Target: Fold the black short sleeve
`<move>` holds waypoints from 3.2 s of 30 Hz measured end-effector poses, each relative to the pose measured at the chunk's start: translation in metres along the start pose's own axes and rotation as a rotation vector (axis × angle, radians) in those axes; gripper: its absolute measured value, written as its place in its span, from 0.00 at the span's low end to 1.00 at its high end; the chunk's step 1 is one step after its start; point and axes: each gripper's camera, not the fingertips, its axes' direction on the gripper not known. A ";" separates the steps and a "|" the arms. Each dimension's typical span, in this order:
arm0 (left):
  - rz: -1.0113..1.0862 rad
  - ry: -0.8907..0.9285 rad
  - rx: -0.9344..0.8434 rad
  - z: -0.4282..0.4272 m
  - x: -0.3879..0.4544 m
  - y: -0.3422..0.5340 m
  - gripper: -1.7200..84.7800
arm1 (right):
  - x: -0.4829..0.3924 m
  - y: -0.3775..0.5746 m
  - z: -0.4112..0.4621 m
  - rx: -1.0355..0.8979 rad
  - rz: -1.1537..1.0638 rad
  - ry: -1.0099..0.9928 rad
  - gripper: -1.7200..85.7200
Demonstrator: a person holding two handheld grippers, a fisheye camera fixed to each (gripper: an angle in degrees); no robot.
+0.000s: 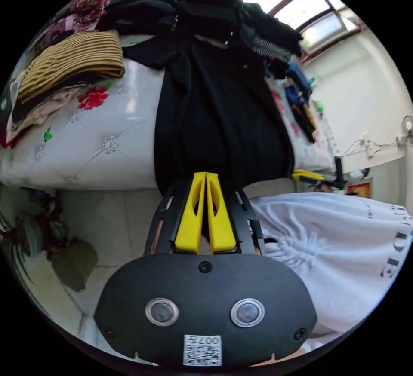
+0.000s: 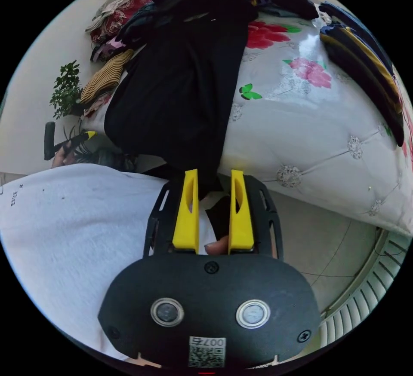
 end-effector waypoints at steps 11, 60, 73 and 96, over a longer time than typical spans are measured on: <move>-0.143 0.014 0.184 -0.048 -0.024 0.027 0.11 | 0.008 -0.007 -0.024 0.058 -0.014 -0.166 0.03; -0.194 0.902 0.585 -0.265 -0.066 0.036 0.01 | -0.015 0.010 -0.281 0.503 -0.059 -0.496 0.02; 0.182 0.788 0.889 -0.418 0.018 0.058 0.01 | -0.093 0.101 -0.496 0.987 -0.372 -0.454 0.02; 0.458 0.621 0.983 -0.482 0.075 -0.039 0.01 | -0.150 0.055 -0.560 1.075 -0.660 -0.141 0.02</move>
